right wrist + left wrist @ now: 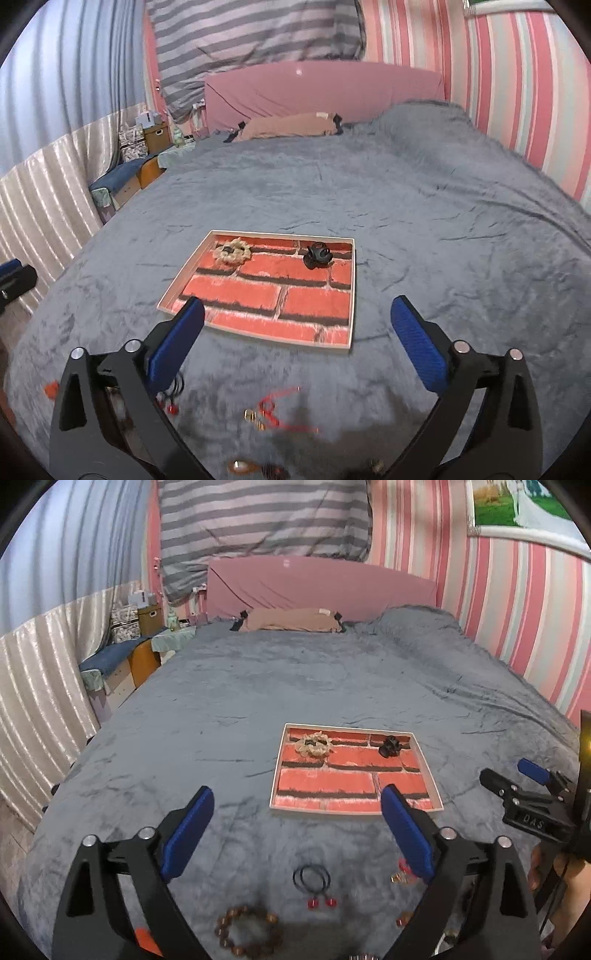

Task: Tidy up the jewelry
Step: 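Move both tools back toward the remaining jewelry on the bed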

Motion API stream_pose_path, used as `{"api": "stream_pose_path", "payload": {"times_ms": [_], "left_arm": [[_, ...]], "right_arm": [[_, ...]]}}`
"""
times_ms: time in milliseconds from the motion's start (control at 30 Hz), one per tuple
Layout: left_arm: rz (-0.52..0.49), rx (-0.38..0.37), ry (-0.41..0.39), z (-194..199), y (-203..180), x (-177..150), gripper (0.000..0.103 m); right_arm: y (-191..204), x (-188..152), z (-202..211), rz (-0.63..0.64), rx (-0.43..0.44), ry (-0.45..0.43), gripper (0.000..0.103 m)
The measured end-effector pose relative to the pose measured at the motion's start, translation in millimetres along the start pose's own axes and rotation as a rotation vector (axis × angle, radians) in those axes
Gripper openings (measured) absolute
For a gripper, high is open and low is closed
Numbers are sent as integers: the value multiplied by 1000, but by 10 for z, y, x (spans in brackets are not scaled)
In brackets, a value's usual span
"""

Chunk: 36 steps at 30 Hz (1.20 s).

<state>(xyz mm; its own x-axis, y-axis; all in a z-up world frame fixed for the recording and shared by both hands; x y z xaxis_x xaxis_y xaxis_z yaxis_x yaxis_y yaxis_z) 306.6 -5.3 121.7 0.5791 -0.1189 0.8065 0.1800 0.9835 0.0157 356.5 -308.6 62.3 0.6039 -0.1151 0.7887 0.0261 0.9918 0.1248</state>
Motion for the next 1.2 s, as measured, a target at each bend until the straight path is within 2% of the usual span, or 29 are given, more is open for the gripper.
{"api": "stream_pose_path", "payload": {"times_ms": [100, 267, 633, 1033, 1200], "left_arm": [[25, 3, -25, 266, 107, -217, 92], [58, 19, -32, 538, 356, -604, 93], [91, 56, 3, 686, 691, -1445, 93], [101, 71, 34, 651, 781, -2050, 93], [133, 41, 59, 601, 744, -2251, 93]], "right_arm": [[20, -303, 272, 10, -17, -24, 99], [-16, -801, 486, 9, -47, -29, 99], [-53, -1712, 670, -5, -137, -25, 99], [-45, -2156, 775, 29, -203, -43, 99], [-121, -2314, 777, 28, -229, -38, 99]]}}
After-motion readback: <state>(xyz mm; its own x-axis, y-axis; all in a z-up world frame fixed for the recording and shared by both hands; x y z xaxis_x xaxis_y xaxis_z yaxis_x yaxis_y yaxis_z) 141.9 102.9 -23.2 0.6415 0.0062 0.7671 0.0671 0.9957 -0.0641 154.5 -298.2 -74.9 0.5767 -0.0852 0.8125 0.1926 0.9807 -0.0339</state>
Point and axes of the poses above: each gripper's, at about its wrist camera, not at the fingertips, and z roughly against the way its jaws point, y to its left, x to its top, the point moved 2 cm from there along -z, roughly the way its jaws point, and after that the axes turned 4 degrees about -z, right-handed, at the moved point
